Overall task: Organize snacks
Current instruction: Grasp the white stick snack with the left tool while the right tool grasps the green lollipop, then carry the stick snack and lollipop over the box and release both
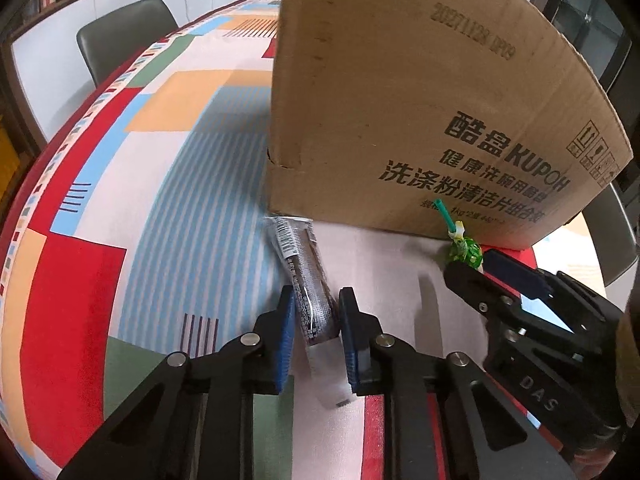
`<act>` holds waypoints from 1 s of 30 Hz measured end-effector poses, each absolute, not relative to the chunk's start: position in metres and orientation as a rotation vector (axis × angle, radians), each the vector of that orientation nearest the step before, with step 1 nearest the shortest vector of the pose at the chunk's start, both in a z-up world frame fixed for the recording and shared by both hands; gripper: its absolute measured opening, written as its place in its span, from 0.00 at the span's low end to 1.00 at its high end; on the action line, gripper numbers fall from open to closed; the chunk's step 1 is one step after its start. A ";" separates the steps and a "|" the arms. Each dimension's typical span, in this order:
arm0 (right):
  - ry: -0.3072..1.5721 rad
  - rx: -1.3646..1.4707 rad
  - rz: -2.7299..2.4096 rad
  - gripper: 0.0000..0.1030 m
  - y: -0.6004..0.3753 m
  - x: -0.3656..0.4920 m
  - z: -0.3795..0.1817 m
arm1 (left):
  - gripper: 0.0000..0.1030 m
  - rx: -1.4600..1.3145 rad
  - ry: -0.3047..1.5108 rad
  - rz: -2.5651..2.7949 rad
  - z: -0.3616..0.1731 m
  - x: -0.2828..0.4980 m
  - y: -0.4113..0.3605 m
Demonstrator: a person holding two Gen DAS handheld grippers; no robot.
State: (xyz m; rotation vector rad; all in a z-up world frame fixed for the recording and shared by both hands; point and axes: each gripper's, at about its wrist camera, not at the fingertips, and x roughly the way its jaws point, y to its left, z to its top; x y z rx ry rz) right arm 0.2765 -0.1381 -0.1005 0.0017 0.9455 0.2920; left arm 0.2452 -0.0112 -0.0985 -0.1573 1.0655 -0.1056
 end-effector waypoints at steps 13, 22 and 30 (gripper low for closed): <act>0.938 -0.056 0.264 0.27 -0.125 0.289 -0.103 | 0.18 -0.168 1.060 -0.142 -0.099 0.245 -0.003; 0.894 -0.037 0.248 0.27 -0.132 0.264 -0.083 | 0.18 -0.182 1.018 -0.182 -0.083 0.229 -0.002; 0.853 -0.001 0.249 0.27 -0.131 0.242 -0.063 | 0.18 -0.165 0.951 -0.217 -0.054 0.206 -0.008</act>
